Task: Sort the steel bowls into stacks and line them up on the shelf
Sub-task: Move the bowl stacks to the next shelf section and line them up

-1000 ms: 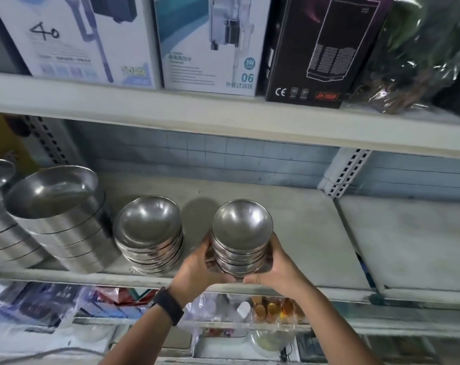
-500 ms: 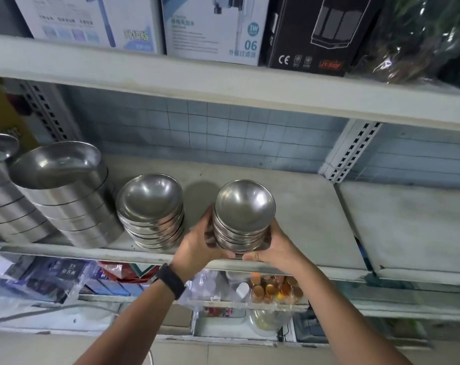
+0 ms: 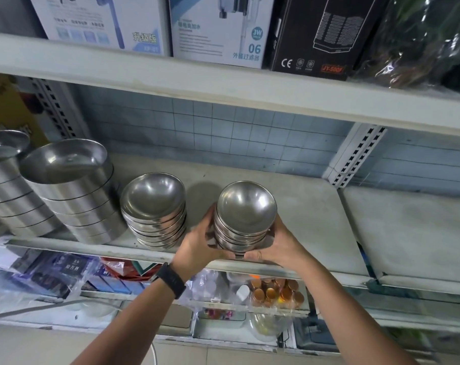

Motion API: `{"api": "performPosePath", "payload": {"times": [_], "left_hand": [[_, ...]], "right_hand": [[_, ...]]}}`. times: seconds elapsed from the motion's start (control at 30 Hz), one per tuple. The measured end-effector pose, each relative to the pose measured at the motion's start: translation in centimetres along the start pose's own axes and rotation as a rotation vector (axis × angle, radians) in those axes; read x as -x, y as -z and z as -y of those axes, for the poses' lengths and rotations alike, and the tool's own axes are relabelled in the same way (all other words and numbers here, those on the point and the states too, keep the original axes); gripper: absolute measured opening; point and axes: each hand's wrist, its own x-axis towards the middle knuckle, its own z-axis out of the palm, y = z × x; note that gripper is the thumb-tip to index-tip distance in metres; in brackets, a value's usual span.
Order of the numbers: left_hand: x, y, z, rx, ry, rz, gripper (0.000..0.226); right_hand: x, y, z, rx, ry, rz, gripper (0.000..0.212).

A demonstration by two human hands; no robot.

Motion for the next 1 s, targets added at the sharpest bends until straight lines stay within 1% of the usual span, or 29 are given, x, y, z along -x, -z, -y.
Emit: {"api": "performPosePath", "payload": {"times": [0.13,0.3,0.47,0.6,0.7,0.87,1.0], "left_hand": [[-0.1,0.2,0.2,-0.019,0.01,0.021,0.133],[-0.1,0.2,0.0,-0.091,0.036,-0.021,0.13],[-0.2,0.6,-0.5,-0.232,0.022,-0.049,0.125],[-0.3,1.0,-0.9,-0.355,0.039,-0.057,0.131],[-0.3,1.0,-0.9,-0.428,0.016,-0.055,0.137],[-0.1,0.9,-1.2,-0.524,0.022,-0.056,0.138],[0.0,0.9,-1.5,-0.605,0.026,-0.047,0.141]], "right_hand": [[-0.1,0.1,1.0,-0.039,0.022,-0.026,0.135],[-0.1,0.2,1.2,-0.036,0.02,-0.055,0.135],[0.0,0.4,1.7,-0.01,0.015,-0.054,0.138],[0.1,0.5,1.7,-0.009,0.002,-0.062,0.141],[0.2,0.7,1.7,-0.005,-0.004,-0.07,0.143],[0.1,0.8,1.5,0.022,0.009,-0.065,0.138],[0.2,0.8,1.4,0.018,0.012,-0.058,0.142]]}}
